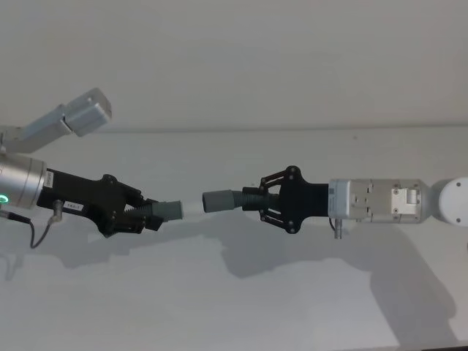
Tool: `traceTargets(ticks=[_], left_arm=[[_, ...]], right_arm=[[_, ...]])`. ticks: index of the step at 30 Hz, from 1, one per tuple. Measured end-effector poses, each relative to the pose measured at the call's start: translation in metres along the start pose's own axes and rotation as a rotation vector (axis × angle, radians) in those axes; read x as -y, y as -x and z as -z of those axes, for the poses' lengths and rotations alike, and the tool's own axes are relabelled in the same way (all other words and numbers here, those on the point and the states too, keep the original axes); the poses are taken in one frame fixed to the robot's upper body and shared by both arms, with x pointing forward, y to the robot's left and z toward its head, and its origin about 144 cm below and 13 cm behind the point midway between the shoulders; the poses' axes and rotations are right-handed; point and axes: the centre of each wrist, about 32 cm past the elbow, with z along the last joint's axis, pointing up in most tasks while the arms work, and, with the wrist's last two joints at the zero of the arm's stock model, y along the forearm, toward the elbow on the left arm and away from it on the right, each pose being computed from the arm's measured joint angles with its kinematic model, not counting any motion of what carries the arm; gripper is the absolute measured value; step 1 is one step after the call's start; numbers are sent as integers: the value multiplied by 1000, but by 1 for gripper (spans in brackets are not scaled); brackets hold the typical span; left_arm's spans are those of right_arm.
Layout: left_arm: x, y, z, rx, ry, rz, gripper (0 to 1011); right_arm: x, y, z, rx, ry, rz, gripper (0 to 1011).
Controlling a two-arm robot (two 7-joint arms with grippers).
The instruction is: Use both hands to pick up one end of the pipe from the table, align the ends, and insert them.
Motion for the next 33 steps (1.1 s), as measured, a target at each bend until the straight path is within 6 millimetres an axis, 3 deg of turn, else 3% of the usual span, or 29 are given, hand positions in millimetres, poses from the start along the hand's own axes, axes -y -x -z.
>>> traceTargets(ticks=[33], left_arm=[[0, 0, 0, 0, 0, 0, 330]], right_arm=[[2, 2, -1, -10, -6, -11, 204]])
